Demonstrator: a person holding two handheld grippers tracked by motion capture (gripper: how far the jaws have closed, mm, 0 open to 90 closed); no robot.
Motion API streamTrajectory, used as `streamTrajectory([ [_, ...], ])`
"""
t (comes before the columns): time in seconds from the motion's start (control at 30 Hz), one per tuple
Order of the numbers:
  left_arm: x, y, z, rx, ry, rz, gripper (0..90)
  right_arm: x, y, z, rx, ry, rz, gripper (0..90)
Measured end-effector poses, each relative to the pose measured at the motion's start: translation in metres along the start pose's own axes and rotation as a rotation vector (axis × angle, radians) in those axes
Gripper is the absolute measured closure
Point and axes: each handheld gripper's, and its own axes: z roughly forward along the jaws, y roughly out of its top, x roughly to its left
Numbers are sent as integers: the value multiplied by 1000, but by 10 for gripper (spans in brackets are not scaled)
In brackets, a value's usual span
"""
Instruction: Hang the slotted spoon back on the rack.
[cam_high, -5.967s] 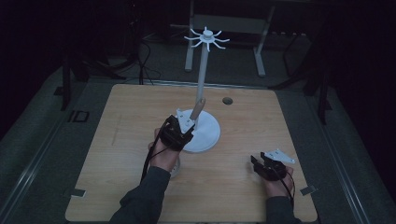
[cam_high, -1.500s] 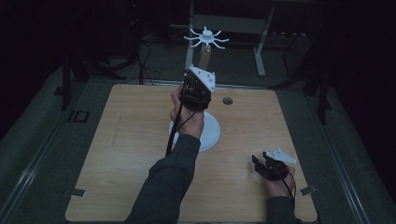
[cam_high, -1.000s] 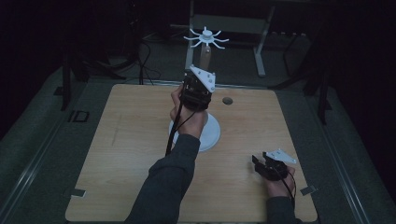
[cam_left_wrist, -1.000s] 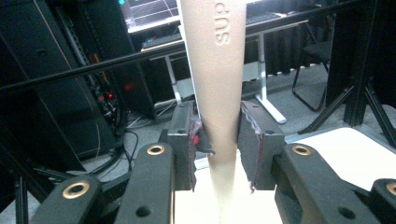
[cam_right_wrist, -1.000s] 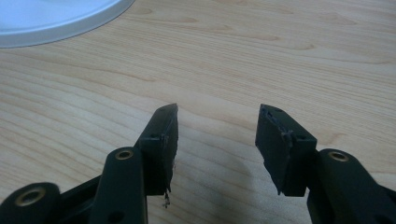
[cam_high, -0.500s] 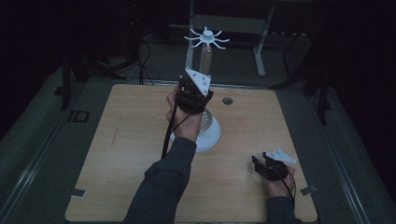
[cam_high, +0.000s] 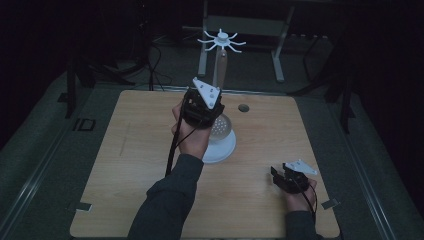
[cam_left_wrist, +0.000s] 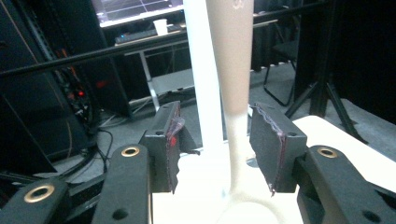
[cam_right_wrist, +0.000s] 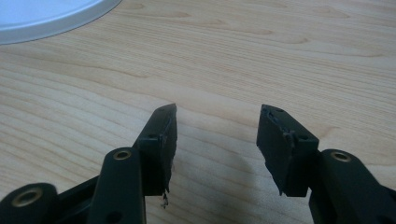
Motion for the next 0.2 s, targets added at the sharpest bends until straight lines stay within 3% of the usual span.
streamTrajectory([
  [0.2, 7, -13, -7, 25, -43, -23, 522, -1, 0, 0, 3, -4, 7, 472],
])
